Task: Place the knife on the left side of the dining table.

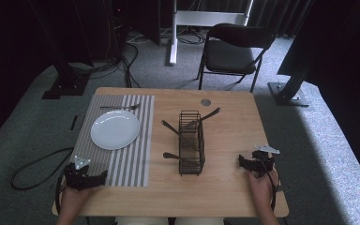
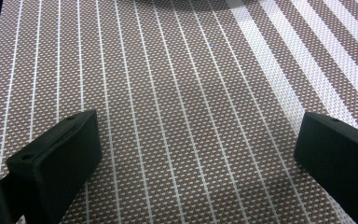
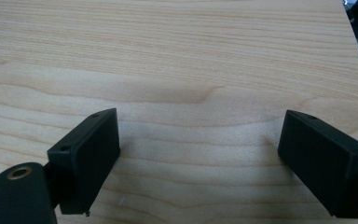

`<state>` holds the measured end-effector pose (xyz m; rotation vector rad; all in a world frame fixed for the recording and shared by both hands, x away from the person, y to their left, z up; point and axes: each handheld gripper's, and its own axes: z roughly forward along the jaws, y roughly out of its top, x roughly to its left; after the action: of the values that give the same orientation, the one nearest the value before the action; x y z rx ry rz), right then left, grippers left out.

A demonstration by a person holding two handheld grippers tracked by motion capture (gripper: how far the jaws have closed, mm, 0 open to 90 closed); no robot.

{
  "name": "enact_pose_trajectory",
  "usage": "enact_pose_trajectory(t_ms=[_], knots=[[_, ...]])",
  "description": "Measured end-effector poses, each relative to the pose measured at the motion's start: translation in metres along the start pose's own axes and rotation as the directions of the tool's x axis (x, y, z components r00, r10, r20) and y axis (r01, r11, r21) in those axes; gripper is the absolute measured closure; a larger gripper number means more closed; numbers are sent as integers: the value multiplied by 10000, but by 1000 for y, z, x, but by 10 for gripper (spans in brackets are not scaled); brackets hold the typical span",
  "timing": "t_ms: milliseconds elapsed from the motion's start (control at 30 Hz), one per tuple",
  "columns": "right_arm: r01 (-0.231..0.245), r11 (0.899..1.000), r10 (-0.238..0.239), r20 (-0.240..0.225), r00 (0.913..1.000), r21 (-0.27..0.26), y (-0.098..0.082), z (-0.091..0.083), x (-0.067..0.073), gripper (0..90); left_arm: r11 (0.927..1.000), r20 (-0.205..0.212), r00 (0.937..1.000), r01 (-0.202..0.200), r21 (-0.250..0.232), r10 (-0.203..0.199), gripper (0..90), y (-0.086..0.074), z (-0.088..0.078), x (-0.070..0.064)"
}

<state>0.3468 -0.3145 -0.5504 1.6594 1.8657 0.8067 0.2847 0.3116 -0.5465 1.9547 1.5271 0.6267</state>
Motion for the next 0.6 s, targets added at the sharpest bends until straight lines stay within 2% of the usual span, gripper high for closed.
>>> enact_pose_trajectory(t_ms=[333, 600], knots=[[-30, 10000, 30, 27, 10000, 4, 0, 0, 0, 119, 9999, 57, 10000, -44, 167, 43, 10, 2, -1, 0], [-47, 10000, 47, 40, 10000, 7, 0, 0, 0, 119, 9981, 720, 9962, -516, 337, 490, 15, 10, -3, -15]])
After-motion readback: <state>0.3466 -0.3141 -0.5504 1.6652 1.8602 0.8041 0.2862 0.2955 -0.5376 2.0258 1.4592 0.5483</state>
